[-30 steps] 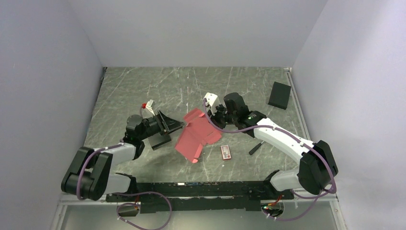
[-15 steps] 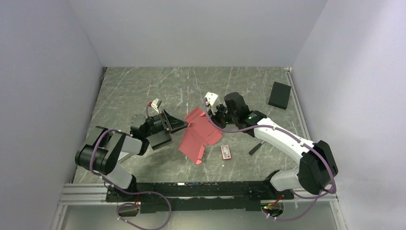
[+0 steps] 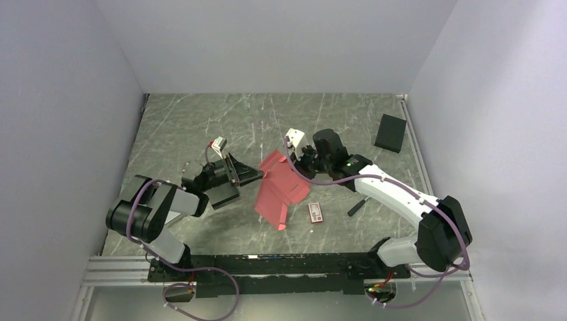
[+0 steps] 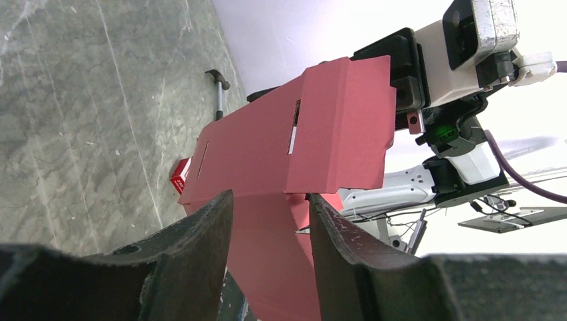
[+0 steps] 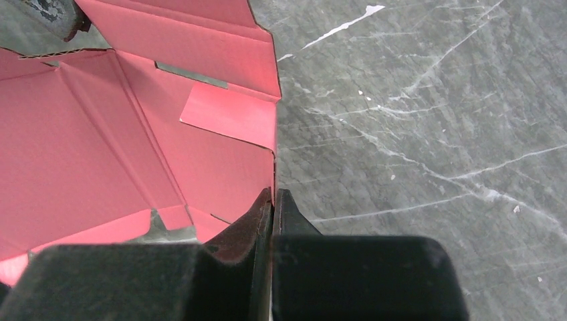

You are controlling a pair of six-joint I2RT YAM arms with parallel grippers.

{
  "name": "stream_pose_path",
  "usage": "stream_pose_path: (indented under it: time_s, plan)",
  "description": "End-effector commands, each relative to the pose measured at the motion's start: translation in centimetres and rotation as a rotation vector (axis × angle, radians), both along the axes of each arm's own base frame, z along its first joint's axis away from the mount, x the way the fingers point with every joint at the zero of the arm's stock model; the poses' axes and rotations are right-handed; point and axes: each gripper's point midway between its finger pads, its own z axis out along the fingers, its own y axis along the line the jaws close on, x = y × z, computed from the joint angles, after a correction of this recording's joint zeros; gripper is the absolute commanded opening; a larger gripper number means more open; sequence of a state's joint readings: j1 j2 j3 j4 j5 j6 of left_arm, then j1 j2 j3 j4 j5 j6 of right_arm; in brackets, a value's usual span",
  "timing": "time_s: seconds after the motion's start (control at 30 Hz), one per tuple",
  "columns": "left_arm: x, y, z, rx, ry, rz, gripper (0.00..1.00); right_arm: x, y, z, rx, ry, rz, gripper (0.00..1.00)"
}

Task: Fold the paper box

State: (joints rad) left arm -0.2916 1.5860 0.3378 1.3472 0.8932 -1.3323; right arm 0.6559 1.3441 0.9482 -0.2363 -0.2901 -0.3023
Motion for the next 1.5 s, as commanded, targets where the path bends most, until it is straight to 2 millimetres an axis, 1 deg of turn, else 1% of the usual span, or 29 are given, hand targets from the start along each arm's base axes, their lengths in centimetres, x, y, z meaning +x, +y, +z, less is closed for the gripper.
stream_pose_path:
  time_s: [0.0,0.3,0.47,0.6,0.73,0.83,0.93,1.13,1.37,1.47]
  plan:
    - [-0.5,-0.2,2.0,-0.032,-0.078,-0.033,0.51,0.9,0.8,2.2,0.050,-0.058,-0.004,0.00]
    - [-1.0,-0.3,1.2,-0.007,-0.033,-0.061,0.54,1.4,0.5,2.0,0.034,-0.069,-0.024,0.00]
    - [-1.1,-1.1,1.1,0.019,-0.022,-0.083,0.55,1.5,0.4,1.9,0.031,-0.068,-0.032,0.00]
    - [-0.8,-1.1,0.6,0.040,-0.005,-0.066,0.55,1.2,0.5,2.0,0.038,-0.067,-0.017,0.00]
    - [-0.4,-1.0,1.4,0.002,-0.024,-0.043,0.55,1.2,0.6,2.1,0.039,-0.070,-0.011,0.00]
    - [-0.1,-0.7,2.6,-0.060,-0.041,-0.019,0.56,1.2,0.5,2.1,0.038,-0.074,-0.012,0.00]
    - [0.1,-0.2,2.9,-0.104,-0.030,0.008,0.56,1.1,0.5,2.2,0.038,-0.078,-0.011,0.00]
    - [0.7,0.1,1.7,-0.073,0.026,0.058,0.55,1.0,0.5,2.3,0.041,-0.078,-0.006,0.00]
    - [1.0,0.0,1.5,0.006,0.044,0.064,0.52,1.0,0.5,2.3,0.042,-0.078,-0.005,0.00]
    - [1.0,0.0,1.0,0.040,0.059,0.063,0.50,1.0,0.5,2.3,0.041,-0.077,-0.005,0.00]
